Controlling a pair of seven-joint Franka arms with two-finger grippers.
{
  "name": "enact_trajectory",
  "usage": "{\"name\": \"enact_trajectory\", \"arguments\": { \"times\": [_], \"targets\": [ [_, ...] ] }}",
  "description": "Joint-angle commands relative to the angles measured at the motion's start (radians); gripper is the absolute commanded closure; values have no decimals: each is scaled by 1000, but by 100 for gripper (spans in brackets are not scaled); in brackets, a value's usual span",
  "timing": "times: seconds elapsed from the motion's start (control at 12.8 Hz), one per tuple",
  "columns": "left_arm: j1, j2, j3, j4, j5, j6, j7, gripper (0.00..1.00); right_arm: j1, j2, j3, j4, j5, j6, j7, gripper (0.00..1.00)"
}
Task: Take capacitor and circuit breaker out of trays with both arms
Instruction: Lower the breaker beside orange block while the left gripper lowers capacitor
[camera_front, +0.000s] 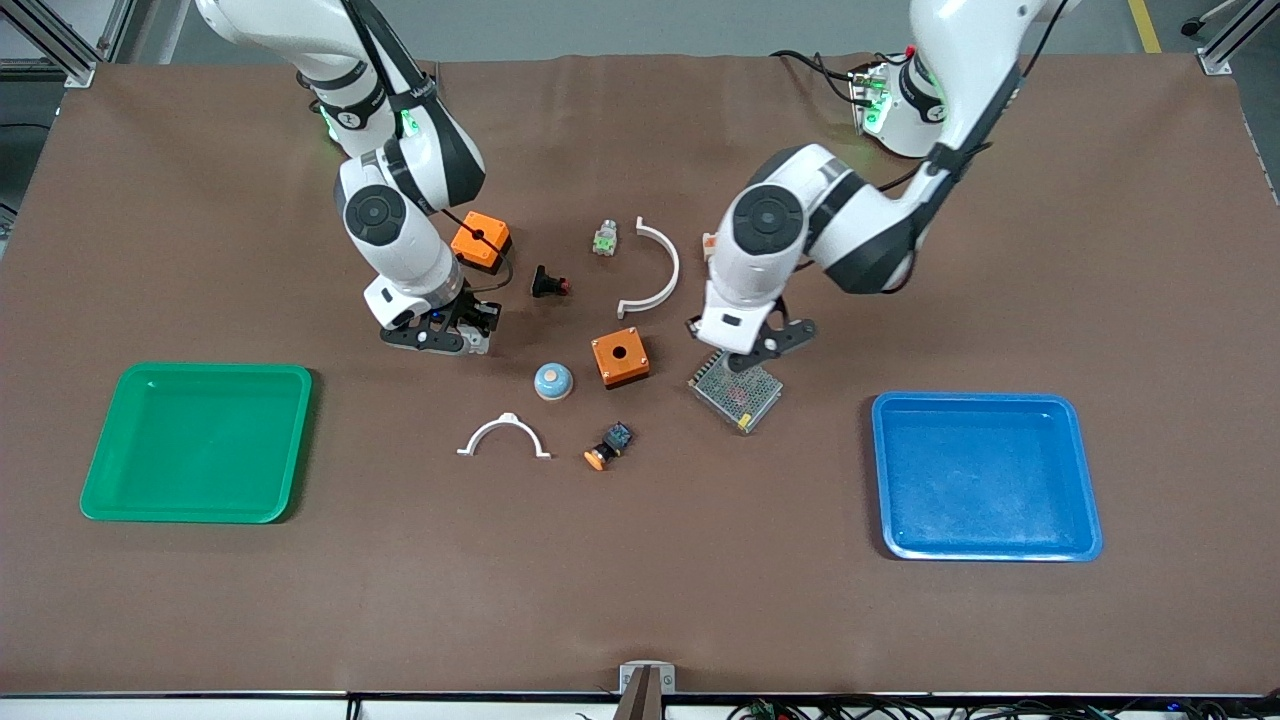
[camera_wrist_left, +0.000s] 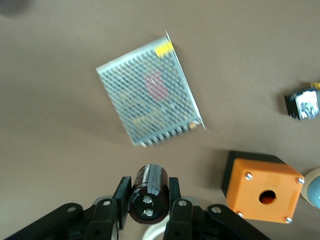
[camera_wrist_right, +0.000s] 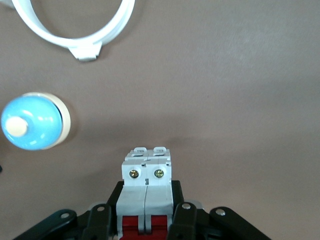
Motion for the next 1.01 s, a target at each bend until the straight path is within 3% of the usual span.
{"name": "enact_trajectory", "arguments": {
  "times": [0.0, 0.31, 0.39, 0.47, 0.55, 0.78, 0.94],
  "targets": [
    [-37, 73, 3, -1, 19, 66, -108, 100, 17, -8, -12, -27, 3, 19, 10, 99],
    [-61, 134, 4, -24, 21, 118, -149, 99, 25, 55, -12, -27, -11, 84, 7, 98],
    [-63, 151, 4, -24, 21, 135, -165, 99, 31, 66, -12, -24, -12, 91, 0, 90],
    [-66, 157, 6, -30, 21, 144, -171, 99, 30, 75, -12, -21, -27, 90, -3, 50],
    [-69, 168, 7, -34, 21, 158, -171, 99, 30, 82, -12, -19, -37, 92, -3, 0],
    [-72, 183, 7, -39, 21, 161, -171, 91, 21, 81, -14, 10, -47, 67, -9, 0],
    [-74, 183, 9, -39, 21, 161, -172, 84, 7, 67, -21, 76, -49, -67, -73, 0]
  ]
}}
